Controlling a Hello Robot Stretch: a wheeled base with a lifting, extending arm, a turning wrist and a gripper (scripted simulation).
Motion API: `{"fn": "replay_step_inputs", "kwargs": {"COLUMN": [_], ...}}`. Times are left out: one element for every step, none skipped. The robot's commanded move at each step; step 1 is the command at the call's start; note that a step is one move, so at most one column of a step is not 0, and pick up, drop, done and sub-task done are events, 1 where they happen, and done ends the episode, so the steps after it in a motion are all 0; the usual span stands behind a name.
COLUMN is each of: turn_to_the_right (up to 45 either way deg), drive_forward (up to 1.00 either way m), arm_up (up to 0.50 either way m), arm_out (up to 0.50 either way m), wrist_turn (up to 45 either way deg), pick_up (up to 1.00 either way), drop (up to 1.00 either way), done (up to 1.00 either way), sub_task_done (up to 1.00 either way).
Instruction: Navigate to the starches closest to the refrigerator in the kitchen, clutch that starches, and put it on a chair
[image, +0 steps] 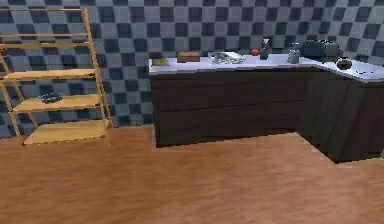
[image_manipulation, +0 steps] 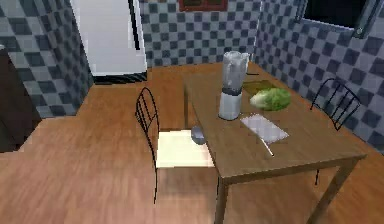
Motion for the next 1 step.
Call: {"fn": "replay_step_inputs", "kwargs": {"turn_to_the_right": [30.0], "drive_forward": [0.0], "arm_up": [0.0], "arm_out": [0.0], "wrist_turn": [0.0], "pick_up": [0.0], "drop": [0.0], "done": [0.0], "sub_task_done": [0.0]}}
